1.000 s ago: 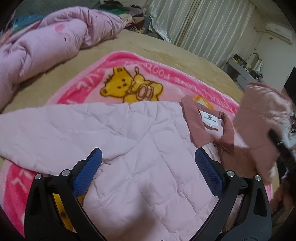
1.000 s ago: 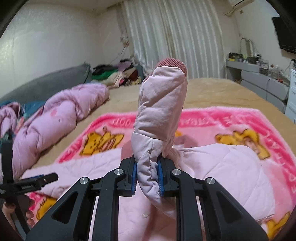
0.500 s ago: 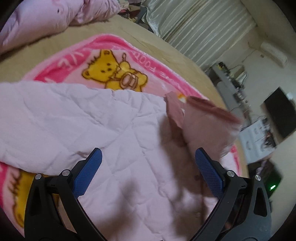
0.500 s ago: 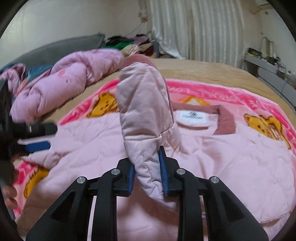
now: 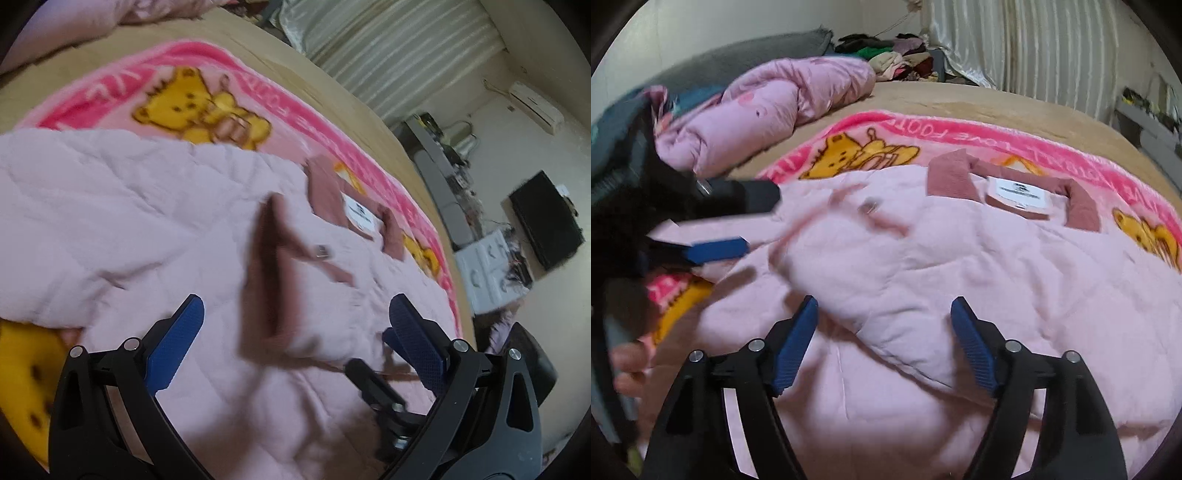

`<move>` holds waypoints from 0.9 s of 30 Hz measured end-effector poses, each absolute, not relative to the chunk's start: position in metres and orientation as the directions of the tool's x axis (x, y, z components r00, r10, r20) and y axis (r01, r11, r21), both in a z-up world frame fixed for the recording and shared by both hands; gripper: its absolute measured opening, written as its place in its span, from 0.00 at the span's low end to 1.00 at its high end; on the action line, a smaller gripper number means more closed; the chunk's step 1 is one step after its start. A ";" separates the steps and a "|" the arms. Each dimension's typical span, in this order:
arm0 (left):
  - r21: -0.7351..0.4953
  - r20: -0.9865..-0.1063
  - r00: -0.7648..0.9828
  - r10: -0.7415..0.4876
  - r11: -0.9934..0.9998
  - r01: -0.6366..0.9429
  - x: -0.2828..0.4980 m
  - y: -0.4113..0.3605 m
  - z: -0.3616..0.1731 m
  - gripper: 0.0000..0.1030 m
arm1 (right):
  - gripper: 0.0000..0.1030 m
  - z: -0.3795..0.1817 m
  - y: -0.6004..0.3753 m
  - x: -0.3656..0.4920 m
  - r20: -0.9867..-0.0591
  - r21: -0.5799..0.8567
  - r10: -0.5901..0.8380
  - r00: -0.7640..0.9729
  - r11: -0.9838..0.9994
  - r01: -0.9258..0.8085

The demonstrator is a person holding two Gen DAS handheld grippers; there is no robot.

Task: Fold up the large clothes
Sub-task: 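Carry the sleeve across the jacket front toward the left tool, then lay the sleeve cuff on the jacket front and open the right tool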

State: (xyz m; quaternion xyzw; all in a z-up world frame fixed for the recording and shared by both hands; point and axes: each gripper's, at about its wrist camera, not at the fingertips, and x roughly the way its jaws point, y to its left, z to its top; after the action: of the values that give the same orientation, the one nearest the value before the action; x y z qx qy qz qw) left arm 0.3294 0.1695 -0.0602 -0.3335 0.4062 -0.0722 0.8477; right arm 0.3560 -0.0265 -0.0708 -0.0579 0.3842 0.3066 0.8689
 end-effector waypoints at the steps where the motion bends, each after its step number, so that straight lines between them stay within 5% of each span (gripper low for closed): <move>1: -0.642 -0.628 0.656 -0.418 0.755 -0.134 0.331 0.166 -0.064 0.91 | 0.72 -0.068 -0.041 0.354 -0.698 0.156 0.489 0.523 0.817 -0.556; 9: -0.661 -0.637 0.627 -0.448 0.737 -0.145 0.342 0.148 -0.092 0.89 | 0.68 -0.058 -0.139 0.345 -0.690 0.158 0.374 0.620 0.913 -0.375; 12: -0.677 -0.621 0.637 -0.458 0.723 -0.140 0.346 0.146 -0.095 0.51 | 0.66 -0.061 -0.168 0.346 -0.694 0.171 0.332 0.639 0.938 -0.301; 17: -0.654 -0.593 0.668 -0.450 0.752 -0.074 0.342 0.142 -0.087 0.17 | 0.64 -0.070 -0.197 0.347 -0.708 0.176 0.273 0.651 0.961 -0.212; 23: -0.548 -0.546 0.758 -0.358 0.837 0.001 0.324 0.149 -0.030 0.16 | 0.63 -0.061 -0.219 0.356 -0.678 0.177 0.239 0.695 0.971 -0.161; 27: -0.510 -0.605 0.733 -0.311 0.858 -0.056 0.327 0.161 -0.043 0.16 | 0.63 -0.056 -0.220 0.380 -0.679 0.164 0.209 0.704 0.978 -0.132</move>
State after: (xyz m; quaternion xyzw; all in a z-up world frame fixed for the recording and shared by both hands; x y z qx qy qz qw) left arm 0.3275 0.1606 -0.0430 -0.2564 0.3583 -0.0711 0.8949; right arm 0.3797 -0.2195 -0.0556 0.0516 0.3735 0.0925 0.9215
